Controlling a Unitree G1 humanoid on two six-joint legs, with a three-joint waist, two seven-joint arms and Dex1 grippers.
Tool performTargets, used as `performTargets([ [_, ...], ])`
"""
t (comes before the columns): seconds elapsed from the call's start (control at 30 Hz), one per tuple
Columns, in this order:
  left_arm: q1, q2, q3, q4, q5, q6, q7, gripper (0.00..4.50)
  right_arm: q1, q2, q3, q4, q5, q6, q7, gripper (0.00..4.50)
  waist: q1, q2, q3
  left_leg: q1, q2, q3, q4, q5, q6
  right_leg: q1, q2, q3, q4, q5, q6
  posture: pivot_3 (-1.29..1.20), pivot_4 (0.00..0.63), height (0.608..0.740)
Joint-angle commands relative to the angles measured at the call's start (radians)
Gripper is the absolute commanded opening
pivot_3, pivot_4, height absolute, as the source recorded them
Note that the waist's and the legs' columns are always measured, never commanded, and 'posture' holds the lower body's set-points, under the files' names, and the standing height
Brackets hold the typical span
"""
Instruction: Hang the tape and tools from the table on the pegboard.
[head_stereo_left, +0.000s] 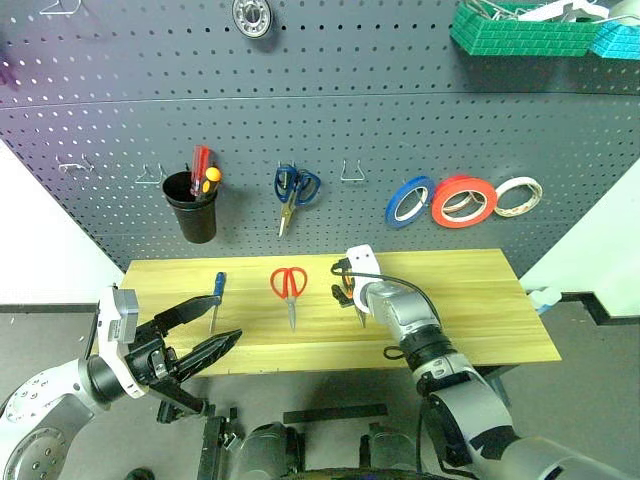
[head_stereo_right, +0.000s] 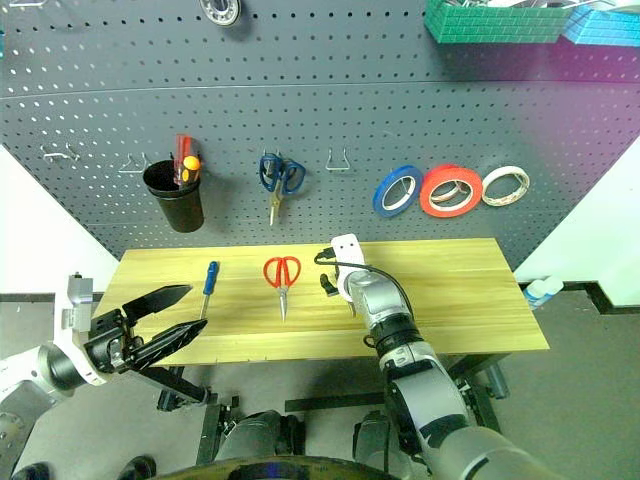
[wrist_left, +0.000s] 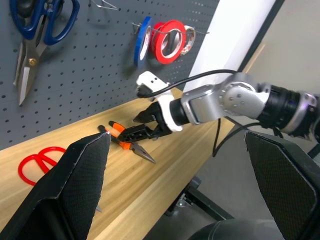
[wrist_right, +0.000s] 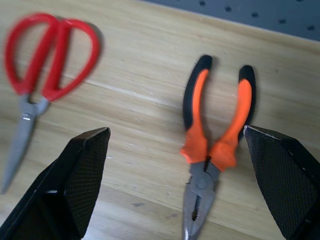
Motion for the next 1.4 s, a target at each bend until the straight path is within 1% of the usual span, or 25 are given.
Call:
performTargets([
  [0.03, -0.008, 0.014, 0.022, -0.024, -0.013, -0.009, -0.006, 4.5, -0.061, 0.01, -0.037, 0.053, -0.004, -0.038, -0.056, 4.48, -0.001, 0.0, 0.0, 0.0, 0.0, 0.0, 0.0, 0.0, 0.0, 0.0, 0.0, 0.0, 0.0, 0.0, 0.0, 0.1, 0.028, 0.74],
  [0.2, -0.017, 0.022, 0.025, -0.037, -0.026, 0.005, 0.004, 4.5, -0.085, 0.017, -0.046, 0.122, -0.014, -0.065, -0.098, 4.48, -0.004, 0.0, 0.0, 0.0, 0.0, 0.0, -0.001, 0.0, -0.001, -0.001, 0.0, 0.0, 0.0, 0.0, 0.0, 0.11, 0.021, 0.74],
  [0.27, -0.005, 0.018, 0.026, -0.053, -0.031, 0.007, 0.01, 4.5, -0.081, 0.022, -0.05, 0.133, -0.013, -0.074, -0.103, 4.48, -0.005, 0.0, 0.0, 0.0, 0.0, 0.0, -0.001, 0.001, -0.002, -0.001, 0.0, 0.0, 0.0, 0.0, 0.0, 0.12, 0.007, 0.74],
  [0.33, 0.007, 0.017, 0.026, -0.072, -0.034, 0.011, 0.017, 4.5, -0.082, 0.034, -0.055, 0.147, -0.007, -0.08, -0.103, 4.48, -0.006, 0.0, 0.0, 0.0, 0.0, 0.001, -0.003, 0.004, -0.006, -0.001, 0.0, 0.0, -0.001, 0.0, 0.0, 0.12, 0.005, 0.74],
  [0.53, 0.019, 0.021, 0.043, -0.117, -0.064, 0.029, 0.053, 4.5, -0.087, 0.037, -0.065, 0.194, -0.007, -0.118, -0.105, 4.48, -0.002, 0.0, 0.0, 0.0, 0.001, 0.001, -0.005, 0.004, -0.007, -0.002, 0.001, 0.001, -0.001, 0.0, 0.0, 0.15, 0.0, 0.74],
  [0.87, 0.053, 0.023, 0.056, -0.134, -0.057, 0.021, 0.062, 4.5, -0.126, 0.047, -0.081, 0.283, -0.009, -0.188, -0.108, 4.48, 0.019, 0.0, 0.0, 0.0, 0.001, 0.001, -0.005, 0.004, -0.007, -0.002, 0.002, 0.001, -0.001, 0.0, 0.0, 0.16, 0.02, 0.74],
  [1.4, 0.075, 0.054, 0.098, -0.148, -0.111, 0.043, 0.067, 4.5, -0.18, 0.044, -0.101, 0.437, -0.014, -0.273, -0.154, 4.48, 0.02, 0.001, 0.002, 0.0, 0.001, 0.001, -0.01, 0.004, -0.007, -0.003, 0.001, 0.001, -0.003, -0.003, -0.005, 0.18, 0.047, 0.74],
])
